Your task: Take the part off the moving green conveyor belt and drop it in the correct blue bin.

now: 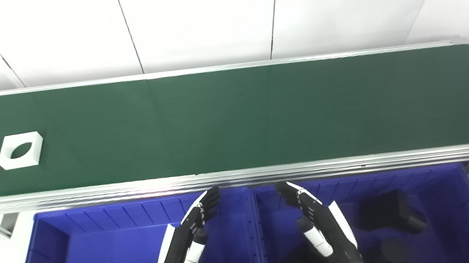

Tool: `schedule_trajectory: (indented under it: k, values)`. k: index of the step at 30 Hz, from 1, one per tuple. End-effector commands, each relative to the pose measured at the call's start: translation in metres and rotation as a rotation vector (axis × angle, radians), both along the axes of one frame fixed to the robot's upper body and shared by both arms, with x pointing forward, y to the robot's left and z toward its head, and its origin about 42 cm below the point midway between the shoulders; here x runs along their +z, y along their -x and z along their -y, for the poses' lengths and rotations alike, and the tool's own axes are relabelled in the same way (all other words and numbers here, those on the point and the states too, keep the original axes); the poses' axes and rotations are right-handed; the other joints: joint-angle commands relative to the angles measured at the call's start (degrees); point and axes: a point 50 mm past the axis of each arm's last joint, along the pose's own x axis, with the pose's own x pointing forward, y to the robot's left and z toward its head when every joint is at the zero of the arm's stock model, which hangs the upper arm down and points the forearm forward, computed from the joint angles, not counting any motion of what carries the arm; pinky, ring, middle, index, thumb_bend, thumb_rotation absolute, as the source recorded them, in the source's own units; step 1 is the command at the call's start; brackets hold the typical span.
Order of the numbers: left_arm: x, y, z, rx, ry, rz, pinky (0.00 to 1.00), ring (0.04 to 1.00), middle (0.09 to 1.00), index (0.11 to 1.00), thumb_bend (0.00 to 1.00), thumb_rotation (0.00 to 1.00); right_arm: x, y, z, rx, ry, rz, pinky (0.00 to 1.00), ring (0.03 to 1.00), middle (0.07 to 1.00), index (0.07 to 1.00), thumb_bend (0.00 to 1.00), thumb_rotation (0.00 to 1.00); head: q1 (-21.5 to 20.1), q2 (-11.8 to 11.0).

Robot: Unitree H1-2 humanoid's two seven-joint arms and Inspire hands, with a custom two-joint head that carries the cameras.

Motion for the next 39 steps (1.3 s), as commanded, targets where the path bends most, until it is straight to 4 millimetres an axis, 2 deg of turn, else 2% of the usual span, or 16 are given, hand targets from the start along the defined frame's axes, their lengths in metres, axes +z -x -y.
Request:
schedule_trajectory:
  k: [1,30,33,39]
  values:
    - [0.0098,-0.0067,0.0005,-0.007,0.010,0.070,0.89,0.905,0.897,0.881,0.74,0.98,0.0107,-0.0067,-0.0038,0.002,-0.031,0.068,0.85,0.861,0.852,0.833,0.79,1.00,0.07,0.02]
    - [0.0103,-0.0052,0.0022,-0.001,0.015,0.070,0.89,0.906,0.897,0.881,0.74,0.97,0.0094,-0.0062,-0.0005,0.007,-0.035,0.057,0.86,0.873,0.858,0.835,0.82,0.98,-0.08,-0.07]
    - [0.0085,-0.0053,0.0021,-0.003,0.015,0.063,0.89,0.906,0.897,0.881,0.74,0.97,0.0082,-0.0064,-0.0006,0.007,-0.030,0.054,0.86,0.873,0.859,0.836,0.81,0.99,0.35,-0.78]
    - [0.0008,-0.0058,0.0073,-0.003,0.025,0.033,0.88,0.902,0.893,0.874,0.77,0.95,0.0023,-0.0052,0.0046,-0.005,-0.029,0.028,0.86,0.874,0.859,0.829,0.79,0.97,5.23,-3.36]
